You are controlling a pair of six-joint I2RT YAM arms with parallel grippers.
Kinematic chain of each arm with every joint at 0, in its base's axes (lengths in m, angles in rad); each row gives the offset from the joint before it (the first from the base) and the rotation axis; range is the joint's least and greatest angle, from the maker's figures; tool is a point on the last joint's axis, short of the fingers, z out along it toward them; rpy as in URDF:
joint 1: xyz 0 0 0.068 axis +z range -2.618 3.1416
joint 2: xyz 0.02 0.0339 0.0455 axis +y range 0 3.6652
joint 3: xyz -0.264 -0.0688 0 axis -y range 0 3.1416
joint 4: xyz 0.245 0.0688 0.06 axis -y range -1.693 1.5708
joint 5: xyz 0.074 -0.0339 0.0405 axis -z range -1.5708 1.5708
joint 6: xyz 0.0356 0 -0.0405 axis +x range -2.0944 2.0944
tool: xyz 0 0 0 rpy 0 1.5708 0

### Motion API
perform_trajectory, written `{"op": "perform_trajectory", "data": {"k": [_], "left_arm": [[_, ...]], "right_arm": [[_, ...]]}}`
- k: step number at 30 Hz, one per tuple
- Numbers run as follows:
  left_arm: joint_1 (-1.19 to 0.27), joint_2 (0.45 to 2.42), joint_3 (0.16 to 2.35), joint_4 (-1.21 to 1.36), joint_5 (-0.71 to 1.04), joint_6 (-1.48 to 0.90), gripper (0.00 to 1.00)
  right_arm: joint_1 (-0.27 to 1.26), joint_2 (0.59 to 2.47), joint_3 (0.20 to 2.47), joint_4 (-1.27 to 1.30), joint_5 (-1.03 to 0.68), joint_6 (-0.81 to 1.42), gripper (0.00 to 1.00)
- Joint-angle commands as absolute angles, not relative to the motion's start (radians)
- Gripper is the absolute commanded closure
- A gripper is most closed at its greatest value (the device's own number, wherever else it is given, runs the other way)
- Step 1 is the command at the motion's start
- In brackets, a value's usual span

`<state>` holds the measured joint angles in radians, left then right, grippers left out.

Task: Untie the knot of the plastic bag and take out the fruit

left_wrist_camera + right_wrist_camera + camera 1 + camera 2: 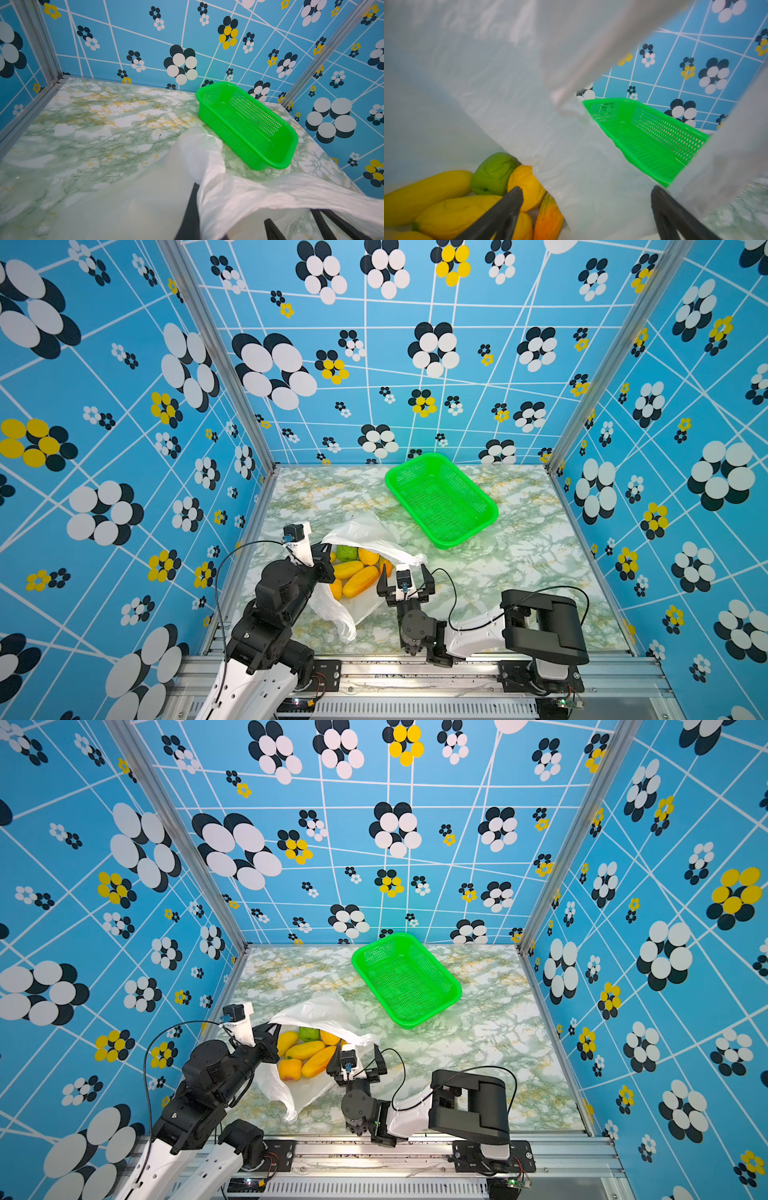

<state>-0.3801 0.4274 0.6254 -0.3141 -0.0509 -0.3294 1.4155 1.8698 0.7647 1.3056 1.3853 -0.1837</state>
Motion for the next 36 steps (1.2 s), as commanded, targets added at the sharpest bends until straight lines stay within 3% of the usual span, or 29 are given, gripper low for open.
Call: {"op": "perform_trajectory", "data": {"k": [1, 5, 11, 15, 17, 20, 22, 23, 27, 36], "left_arm": [[-0.388, 0.408, 0.609, -0.293, -0.023, -0.334, 1.00], [-0.387, 0.419, 0.617, -0.293, -0.029, -0.332, 1.00], [-0.388, 0.437, 0.617, -0.284, -0.011, -0.331, 1.00], [-0.388, 0.428, 0.618, -0.289, -0.008, -0.337, 1.00], [-0.389, 0.428, 0.621, -0.289, -0.015, -0.335, 1.00], [-0.387, 0.434, 0.618, -0.283, -0.017, -0.331, 1.00], [-0.388, 0.434, 0.615, -0.277, -0.011, -0.331, 1.00], [-0.388, 0.434, 0.615, -0.275, -0.010, -0.331, 1.00], [-0.388, 0.427, 0.618, -0.288, -0.026, -0.333, 1.00], [-0.388, 0.433, 0.613, -0.293, -0.060, -0.337, 1.00]], "right_arm": [[1.412, 1.912, 0.786, 1.406, 1.468, -0.272, 0.01], [1.435, 1.901, 0.805, 1.344, 1.329, -0.346, 0.01], [1.336, 1.752, 0.872, 0.709, 0.888, -0.021, 0.01], [1.281, 1.696, 0.864, 0.685, 0.874, 0.003, 0.03], [1.277, 1.668, 0.854, 0.692, 0.879, -0.011, 0.17], [1.273, 1.657, 0.854, 0.700, 0.933, -0.017, 0.69], [1.270, 1.668, 0.842, 0.754, 1.022, -0.030, 0.92], [1.270, 1.673, 0.833, 0.784, 1.069, -0.036, 0.98], [1.269, 1.649, 0.717, 0.945, 1.245, 0.013, 1.00], [1.304, 1.565, 0.556, 1.008, 1.397, 0.149, 1.00]]}}
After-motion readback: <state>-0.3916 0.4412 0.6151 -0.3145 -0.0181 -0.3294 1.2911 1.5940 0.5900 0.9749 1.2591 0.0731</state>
